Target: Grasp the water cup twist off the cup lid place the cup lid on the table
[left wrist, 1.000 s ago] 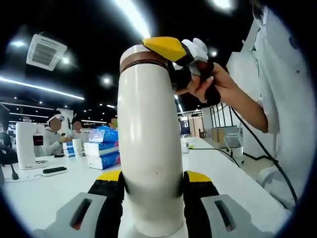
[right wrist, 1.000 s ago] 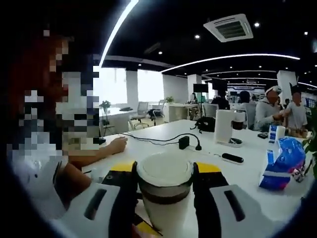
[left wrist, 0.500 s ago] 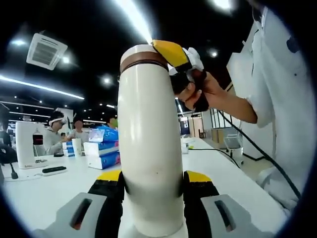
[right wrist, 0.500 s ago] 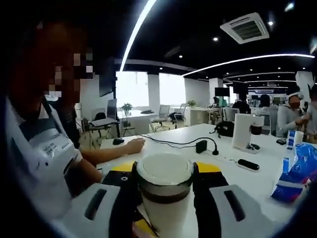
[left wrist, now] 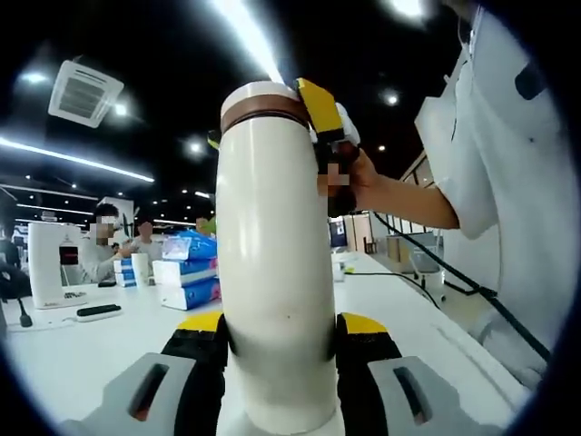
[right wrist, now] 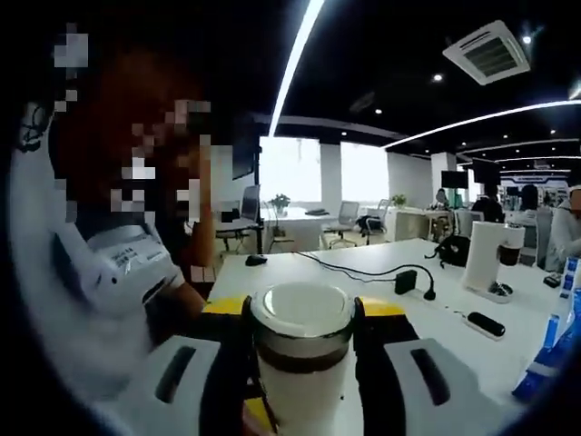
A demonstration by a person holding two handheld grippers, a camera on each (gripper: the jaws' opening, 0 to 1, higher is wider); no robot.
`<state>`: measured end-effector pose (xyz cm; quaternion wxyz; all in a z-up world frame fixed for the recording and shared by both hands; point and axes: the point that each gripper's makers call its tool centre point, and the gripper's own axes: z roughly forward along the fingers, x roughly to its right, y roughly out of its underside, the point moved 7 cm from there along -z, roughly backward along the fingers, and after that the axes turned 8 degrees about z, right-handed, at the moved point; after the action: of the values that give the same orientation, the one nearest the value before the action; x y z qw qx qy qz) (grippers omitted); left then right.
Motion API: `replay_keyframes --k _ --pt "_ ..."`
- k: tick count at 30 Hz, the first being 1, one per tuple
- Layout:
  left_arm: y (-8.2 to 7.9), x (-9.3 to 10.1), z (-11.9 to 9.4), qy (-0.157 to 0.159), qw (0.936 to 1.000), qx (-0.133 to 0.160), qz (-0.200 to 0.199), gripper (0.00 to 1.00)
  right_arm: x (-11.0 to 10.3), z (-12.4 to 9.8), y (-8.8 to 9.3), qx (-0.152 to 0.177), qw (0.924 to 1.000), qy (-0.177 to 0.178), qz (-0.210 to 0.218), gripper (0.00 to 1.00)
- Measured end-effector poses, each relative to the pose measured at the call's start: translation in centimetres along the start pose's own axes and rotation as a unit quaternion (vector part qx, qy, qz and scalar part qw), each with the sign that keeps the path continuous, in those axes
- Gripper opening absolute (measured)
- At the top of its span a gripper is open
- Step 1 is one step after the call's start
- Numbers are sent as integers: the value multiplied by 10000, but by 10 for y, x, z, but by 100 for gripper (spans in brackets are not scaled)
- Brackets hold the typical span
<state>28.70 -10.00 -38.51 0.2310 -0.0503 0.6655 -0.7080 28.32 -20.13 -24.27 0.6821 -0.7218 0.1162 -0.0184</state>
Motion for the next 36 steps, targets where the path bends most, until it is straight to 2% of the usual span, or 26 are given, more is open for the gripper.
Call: replay_keyframes --k 5,6,8,10,13,14,15,17,19,21,24,26,29,31,33,34,36 --pt "0 0 0 -9 10000 -3 -18 48 -7 6 3 44 9999 109 58 48" --pt "0 0 0 -4 10000 -1 3 48 -8 7 4 5 9997 230 86 51" --pt "0 1 0 5 10000 4 45 48 -5 4 3 29 9981 575 223 67" --pt "0 1 0 0 10000 0 42 48 -7 -1 1 77 9948 851 558 70" --pt "0 1 0 0 10000 -1 44 48 -14 -11 -9 276 9888 1361 544 71" --pt "0 1 0 0 10000 1 43 48 -16 -11 -10 293 9879 1413 559 72" --pt "0 1 0 -1 10000 0 44 48 -22 -16 -13 332 9823 1727 640 73" --pt "0 1 0 -2 10000 0 45 48 -28 -16 -14 378 9812 1805 564 77" --pt "0 1 0 -2 10000 0 45 48 -39 -21 -13 236 9677 2506 149 76" --pt "0 2 0 -5 10000 -5 48 48 -48 -21 -11 129 9613 2745 -213 75" --pt "0 2 0 -15 10000 -12 45 48 -59 -19 -7 191 9478 3166 -343 71" --pt "0 2 0 -17 10000 -15 47 48 -62 -20 -5 211 9449 3251 -311 69" --pt "0 2 0 -22 10000 -20 41 48 -71 -19 0 349 9364 3486 -185 71" --pt "0 2 0 -23 10000 -22 40 48 -75 -17 2 415 9343 3536 -196 73" --pt "0 2 0 -25 10000 -24 33 48 -77 -16 0 855 9305 3562 67 72" --pt "0 2 0 -25 10000 -25 26 48 -77 -16 -2 1000 9294 3549 176 72" --pt "0 2 0 -25 10000 -28 12 48 -73 -17 -1 1172 9262 3522 663 70"
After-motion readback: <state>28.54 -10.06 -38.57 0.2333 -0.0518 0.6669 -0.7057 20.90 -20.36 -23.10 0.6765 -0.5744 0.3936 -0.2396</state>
